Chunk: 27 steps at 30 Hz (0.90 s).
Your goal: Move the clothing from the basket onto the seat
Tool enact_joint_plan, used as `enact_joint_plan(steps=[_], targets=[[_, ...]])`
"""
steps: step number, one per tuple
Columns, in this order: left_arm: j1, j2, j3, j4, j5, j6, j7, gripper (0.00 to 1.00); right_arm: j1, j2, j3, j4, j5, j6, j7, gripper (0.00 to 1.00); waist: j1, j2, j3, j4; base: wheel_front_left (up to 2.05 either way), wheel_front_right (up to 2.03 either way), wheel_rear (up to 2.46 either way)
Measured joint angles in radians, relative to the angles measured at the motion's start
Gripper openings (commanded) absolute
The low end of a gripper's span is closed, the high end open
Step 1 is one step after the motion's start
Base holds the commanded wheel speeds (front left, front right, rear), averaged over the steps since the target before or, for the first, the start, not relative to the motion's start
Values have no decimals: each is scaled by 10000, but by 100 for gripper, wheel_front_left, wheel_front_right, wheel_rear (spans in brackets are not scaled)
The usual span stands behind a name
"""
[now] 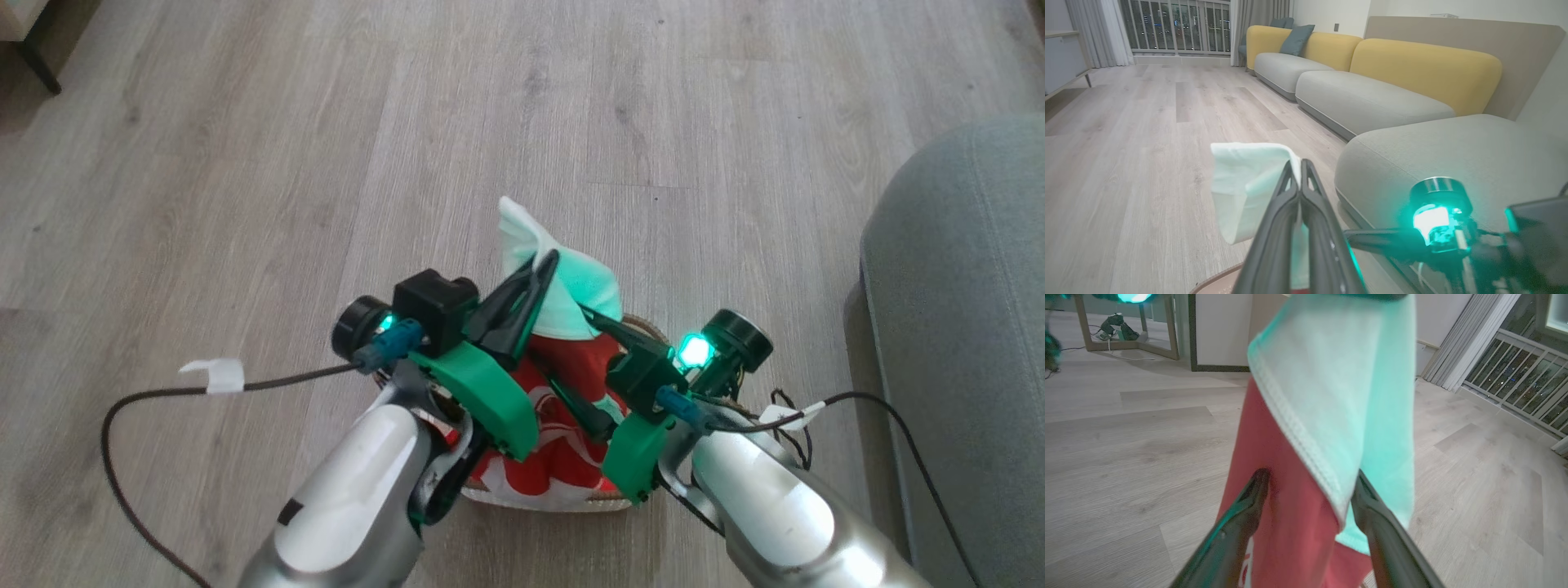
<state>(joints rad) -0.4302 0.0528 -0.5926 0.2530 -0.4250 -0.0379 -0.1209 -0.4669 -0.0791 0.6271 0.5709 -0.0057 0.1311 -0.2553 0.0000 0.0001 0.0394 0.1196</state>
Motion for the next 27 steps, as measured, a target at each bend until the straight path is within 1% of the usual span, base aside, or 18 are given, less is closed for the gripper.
enact_joint_plan(steps=[1,2,6,7,8,9,10,11,14,17,19,20,27], targets=[[-1,0,-98,-107,-67,54,71,0,1,17,6,151,63,0,0,38,0,0,-10,10,0,0,0],[0,0,-188,-190,-119,92,84,0,1,35,17,278,207,0,0,0,0,0,-15,14,0,0,0],[-1,-6,-272,-378,-244,267,155,0,-1,81,-59,405,700,0,2,0,0,0,-6,-67,0,0,0],[0,-6,-270,-380,-244,326,153,12,-1,90,-107,403,794,0,2,0,0,0,9,-110,0,0,0],[0,-6,-247,-366,-263,326,153,31,-1,92,-167,403,863,0,2,0,0,0,22,-156,0,0,0],[1,-4,-209,-339,-366,326,151,43,-1,92,-249,397,903,0,2,0,0,0,38,-209,0,0,0],[1,13,-180,-286,-433,326,138,76,-4,86,-351,364,957,0,2,0,0,0,58,-276,0,0,0],[3,40,-150,-205,-451,322,136,100,-11,73,-435,318,984,0,2,0,0,0,82,-350,0,0,0],[14,178,-59,171,-560,314,-84,100,-121,-81,-830,67,1147,0,2,0,0,0,167,-631,0,0,0],[51,222,4,748,-545,307,-545,100,-243,-541,-1461,-280,1216,0,2,0,0,0,252,-969,0,0,0],[60,213,-6,1120,-518,165,-805,100,-303,-855,-1806,-418,1246,0,2,0,0,0,324,-1254,0,0,0],[60,213,-6,1120,-518,165,-805,100,-303,-855,-1806,-418,1246,0,2,0,0,0,324,-1254,0,0,0],[88,79,-731,1898,-299,-303,-1198,100,-368,-1770,-2947,-871,1302,0,2,0,0,0,618,-2474,0,0,0]])
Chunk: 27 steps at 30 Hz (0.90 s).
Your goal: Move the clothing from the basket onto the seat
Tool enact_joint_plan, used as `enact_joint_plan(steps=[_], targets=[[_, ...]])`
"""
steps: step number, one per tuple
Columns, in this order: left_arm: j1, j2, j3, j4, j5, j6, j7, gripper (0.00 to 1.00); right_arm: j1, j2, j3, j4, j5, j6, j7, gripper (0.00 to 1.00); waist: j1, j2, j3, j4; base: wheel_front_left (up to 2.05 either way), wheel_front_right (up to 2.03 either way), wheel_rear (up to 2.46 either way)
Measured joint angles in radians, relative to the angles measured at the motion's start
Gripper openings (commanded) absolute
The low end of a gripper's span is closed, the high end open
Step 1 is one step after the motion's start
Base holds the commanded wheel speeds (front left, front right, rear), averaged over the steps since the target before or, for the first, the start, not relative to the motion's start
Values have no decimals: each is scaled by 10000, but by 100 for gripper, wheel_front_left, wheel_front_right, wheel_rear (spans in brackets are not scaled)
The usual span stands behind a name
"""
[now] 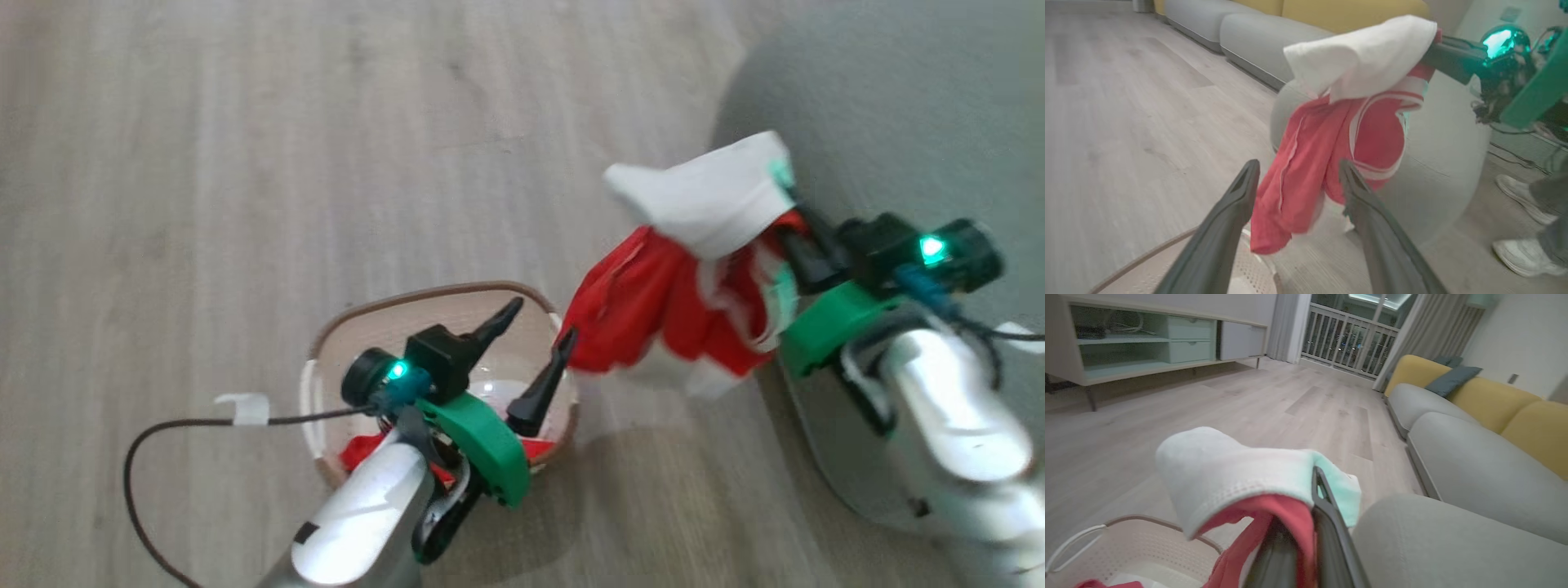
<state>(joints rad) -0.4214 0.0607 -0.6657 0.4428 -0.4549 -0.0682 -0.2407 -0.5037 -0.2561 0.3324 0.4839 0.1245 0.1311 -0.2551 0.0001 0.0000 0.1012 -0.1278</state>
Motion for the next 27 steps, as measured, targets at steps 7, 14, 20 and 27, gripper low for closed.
enact_joint_plan(steps=[7,14,20,27], targets=[[-7,-79,-464,25,107,-159,-71,100,-22,-541,-899,-366,328,0,0,0,0,0,351,-1273,0,0,0],[-38,-92,-761,-341,148,-163,-73,100,-30,-752,-1448,-541,535,0,2,0,1,0,817,-2152,0,0,0],[-227,-90,-771,-339,249,-150,-73,100,-687,-930,-1881,-430,750,0,180,0,0,0,1364,-2132,0,0,0],[-855,-88,-642,-236,405,-171,-84,100,-3508,-1095,-2830,602,550,0,591,0,2,0,2447,-1766,0,0,0]])
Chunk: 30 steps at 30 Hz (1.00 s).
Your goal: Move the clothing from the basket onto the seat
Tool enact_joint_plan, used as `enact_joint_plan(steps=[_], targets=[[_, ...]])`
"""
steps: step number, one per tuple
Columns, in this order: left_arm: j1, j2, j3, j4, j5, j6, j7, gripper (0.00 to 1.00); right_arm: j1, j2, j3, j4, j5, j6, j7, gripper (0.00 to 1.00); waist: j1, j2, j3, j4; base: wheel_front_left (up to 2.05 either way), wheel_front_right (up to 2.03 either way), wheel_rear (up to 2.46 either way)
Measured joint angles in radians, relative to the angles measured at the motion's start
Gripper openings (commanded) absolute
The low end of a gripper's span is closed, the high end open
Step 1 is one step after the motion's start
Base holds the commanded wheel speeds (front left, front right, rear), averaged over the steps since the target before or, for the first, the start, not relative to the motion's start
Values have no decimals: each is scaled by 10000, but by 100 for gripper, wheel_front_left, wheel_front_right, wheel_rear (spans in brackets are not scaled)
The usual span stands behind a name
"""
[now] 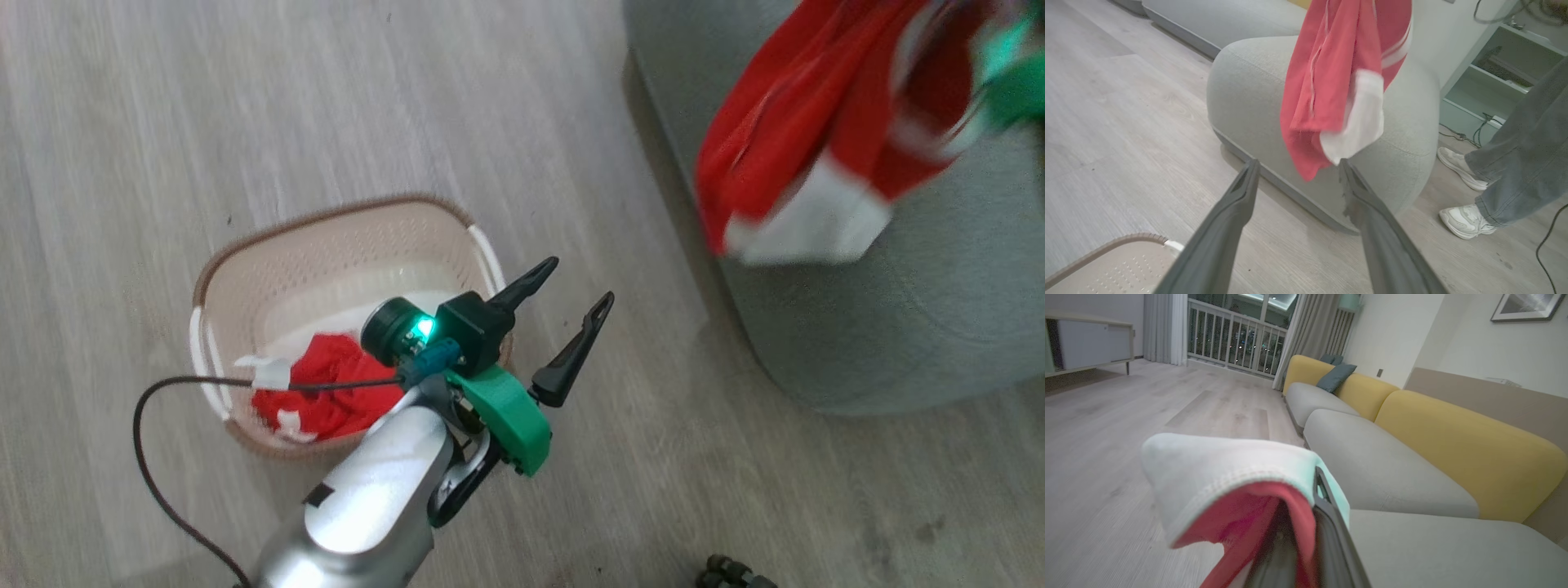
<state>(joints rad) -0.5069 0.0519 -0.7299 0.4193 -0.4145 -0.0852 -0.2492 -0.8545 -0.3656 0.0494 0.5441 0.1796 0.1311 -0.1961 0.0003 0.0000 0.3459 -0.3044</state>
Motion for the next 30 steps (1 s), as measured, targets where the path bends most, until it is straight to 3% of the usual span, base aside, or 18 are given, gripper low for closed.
enact_joint_plan(steps=[6,9,14,24,30], targets=[[-255,-2,-6,90,36,-84,0,100,-3051,-878,-1430,754,-702,0,652,0,0,0,822,767,0,0,0],[-366,2,6,267,40,-104,0,100,-4398,-1329,-2608,963,-1011,0,1035,0,0,0,1213,1207,0,0,0],[-483,0,263,376,201,-144,0,100,-5474,-2196,-3944,1143,-1611,0,1530,0,-1,0,1921,1758,0,0,0],[-691,261,564,476,598,-259,0,100,-4892,-1935,-5921,2255,-2301,0,1448,0,-1,0,3162,1943,0,0,0],[-843,362,629,477,790,-261,0,100,-3734,-1147,-7191,3526,-2961,0,694,0,-1,-1,3598,1688,0,0,0]])
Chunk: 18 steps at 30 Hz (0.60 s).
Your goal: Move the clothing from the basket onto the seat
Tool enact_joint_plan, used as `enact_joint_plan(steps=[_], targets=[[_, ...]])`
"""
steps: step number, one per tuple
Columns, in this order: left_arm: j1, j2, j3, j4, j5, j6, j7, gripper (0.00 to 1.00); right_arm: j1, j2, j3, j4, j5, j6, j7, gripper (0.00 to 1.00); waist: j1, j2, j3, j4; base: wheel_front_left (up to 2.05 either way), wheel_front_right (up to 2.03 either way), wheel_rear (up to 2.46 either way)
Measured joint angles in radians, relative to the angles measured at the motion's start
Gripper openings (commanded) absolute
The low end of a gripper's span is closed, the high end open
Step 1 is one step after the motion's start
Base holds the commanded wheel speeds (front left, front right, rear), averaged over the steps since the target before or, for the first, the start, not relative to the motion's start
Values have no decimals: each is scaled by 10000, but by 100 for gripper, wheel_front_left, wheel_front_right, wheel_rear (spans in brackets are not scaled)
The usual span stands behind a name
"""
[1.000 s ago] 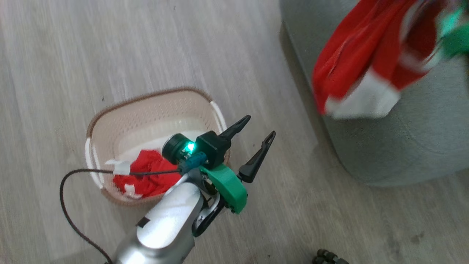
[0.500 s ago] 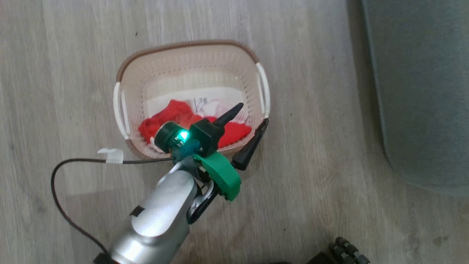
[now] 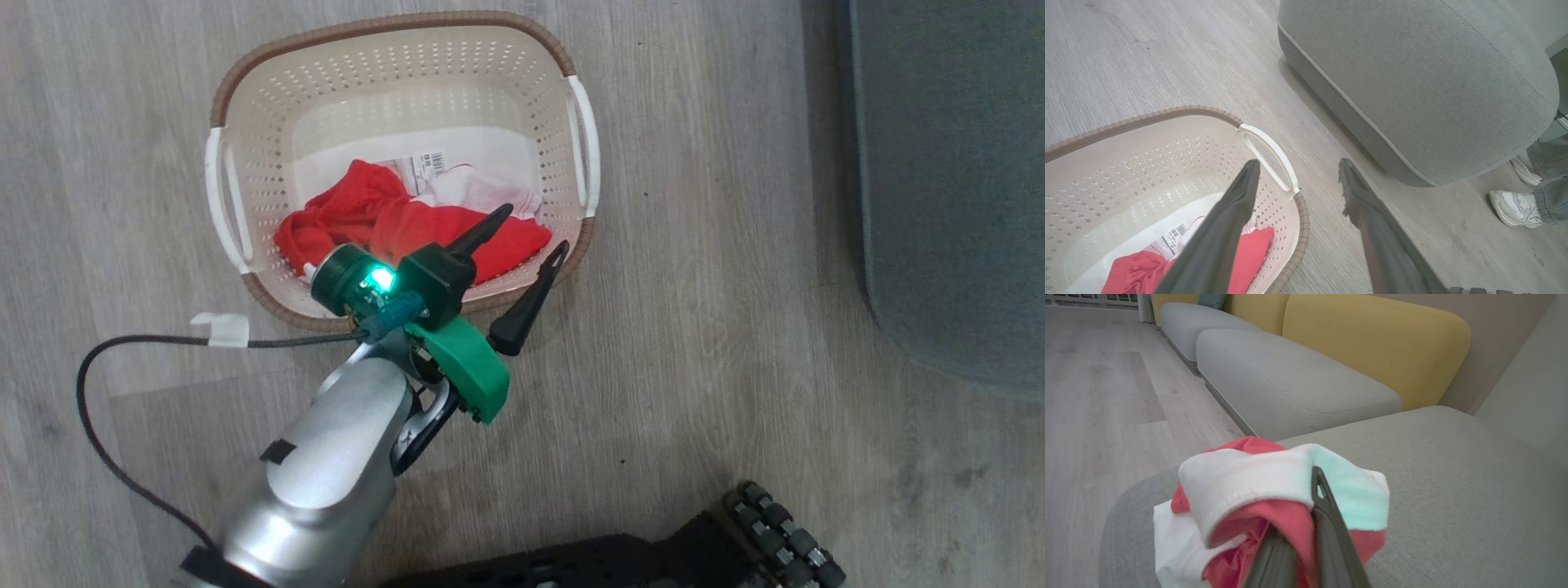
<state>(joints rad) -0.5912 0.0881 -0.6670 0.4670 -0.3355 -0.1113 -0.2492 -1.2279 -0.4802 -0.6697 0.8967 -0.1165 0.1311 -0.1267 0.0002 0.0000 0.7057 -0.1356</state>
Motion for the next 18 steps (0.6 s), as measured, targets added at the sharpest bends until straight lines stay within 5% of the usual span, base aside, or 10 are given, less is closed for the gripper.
enact_joint_plan(steps=[2,3,4,10,18], targets=[[-2,4,48,15,8,0,0,100,125,81,-257,276,-245,0,-265,40,-2,0,10,-90,0,0,0],[-2,6,79,23,8,0,0,100,125,86,-370,384,-339,0,-395,85,-2,0,0,-125,0,0,0],[-2,10,128,42,6,0,0,100,123,86,-454,472,-428,0,-514,100,-2,0,-23,-158,0,0,0],[3,90,244,408,-144,-4,0,100,372,59,399,1292,-1302,0,-627,100,-2,0,-453,-320,0,0,0],[354,157,660,719,-387,2,0,100,2183,44,2704,1668,-458,0,-1089,100,-3,0,-1592,-414,0,0,0]])
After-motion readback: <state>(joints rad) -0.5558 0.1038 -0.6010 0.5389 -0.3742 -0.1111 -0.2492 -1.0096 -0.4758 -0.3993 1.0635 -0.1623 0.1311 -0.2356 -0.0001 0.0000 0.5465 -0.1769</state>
